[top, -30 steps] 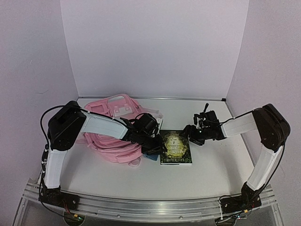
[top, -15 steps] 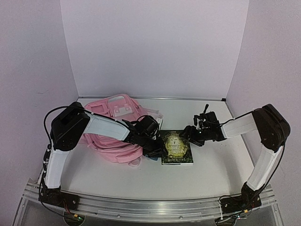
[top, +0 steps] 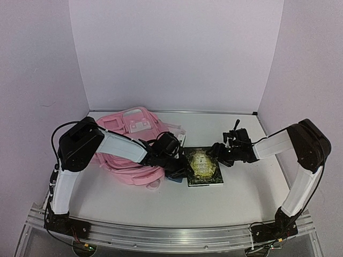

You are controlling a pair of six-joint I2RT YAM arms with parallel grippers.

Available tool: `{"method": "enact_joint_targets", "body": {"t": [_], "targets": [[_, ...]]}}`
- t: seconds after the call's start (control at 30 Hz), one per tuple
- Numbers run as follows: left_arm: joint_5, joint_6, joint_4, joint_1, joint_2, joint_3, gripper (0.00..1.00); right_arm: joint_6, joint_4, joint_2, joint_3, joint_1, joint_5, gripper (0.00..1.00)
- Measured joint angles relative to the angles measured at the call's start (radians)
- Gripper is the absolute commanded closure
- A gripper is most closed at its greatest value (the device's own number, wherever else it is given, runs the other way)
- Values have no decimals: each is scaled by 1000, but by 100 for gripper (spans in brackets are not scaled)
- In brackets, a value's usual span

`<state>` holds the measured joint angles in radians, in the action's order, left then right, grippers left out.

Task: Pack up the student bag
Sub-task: Pick up the book from the center of the board.

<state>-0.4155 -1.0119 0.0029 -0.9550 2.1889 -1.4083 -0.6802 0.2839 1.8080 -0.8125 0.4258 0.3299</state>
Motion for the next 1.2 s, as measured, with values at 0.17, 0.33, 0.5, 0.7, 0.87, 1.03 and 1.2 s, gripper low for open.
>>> {"method": "enact_joint_targets", "body": {"t": [0.17, 0.33, 0.5, 0.7, 0.87, 1.03, 1.2], "targets": [[7, -15, 57, 0, -11, 16, 68, -14, 29, 0, 14, -2, -21, 25], [10, -21, 119, 0, -21, 17, 69, -28, 47, 0, 22, -2, -27, 25], [8, -40, 185, 0, -22, 17, 74, -41, 53, 0, 24, -3, -26, 25], [15, -61, 207, 0, -22, 16, 88, -56, 64, -1, 30, -4, -26, 25], [19, -94, 196, 1, -22, 16, 84, -63, 69, -7, 38, -4, -26, 25], [16, -124, 171, 5, -19, 16, 77, -75, 62, -17, 46, -4, -25, 24], [3, -142, 157, 9, 0, 16, 74, -82, 59, -19, 46, -4, -24, 24]]}}
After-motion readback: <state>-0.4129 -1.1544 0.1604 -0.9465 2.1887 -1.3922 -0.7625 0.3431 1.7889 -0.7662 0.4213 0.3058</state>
